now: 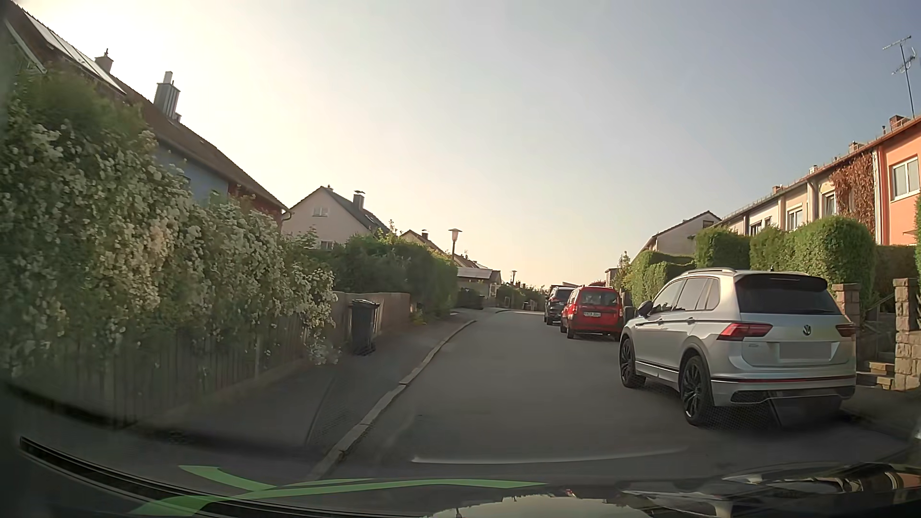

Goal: Follow the waypoints while adhering to traffic rules and regulations

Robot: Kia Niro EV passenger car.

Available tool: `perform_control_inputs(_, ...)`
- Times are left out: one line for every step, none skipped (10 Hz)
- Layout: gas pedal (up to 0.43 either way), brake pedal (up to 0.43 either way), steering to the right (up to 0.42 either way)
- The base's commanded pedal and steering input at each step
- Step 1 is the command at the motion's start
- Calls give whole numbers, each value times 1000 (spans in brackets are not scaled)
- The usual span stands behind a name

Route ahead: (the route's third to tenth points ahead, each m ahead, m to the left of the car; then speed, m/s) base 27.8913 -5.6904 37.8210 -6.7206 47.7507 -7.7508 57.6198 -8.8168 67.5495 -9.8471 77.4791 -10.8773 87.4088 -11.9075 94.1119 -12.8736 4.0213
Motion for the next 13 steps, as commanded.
perform_control_inputs(110, 0, -15)
perform_control_inputs(110, 0, -10)
perform_control_inputs(110, 0, -4)
perform_control_inputs(110, 0, 4)
perform_control_inputs(110, 0, 12)
perform_control_inputs(110, 0, 20)
perform_control_inputs(110, 0, 20)
perform_control_inputs(110, 0, 15)
perform_control_inputs(110, 0, 13)
perform_control_inputs(110, 0, 14)
perform_control_inputs(110, 0, 14)
perform_control_inputs(110, 0, 14)
perform_control_inputs(110, 0, 14)
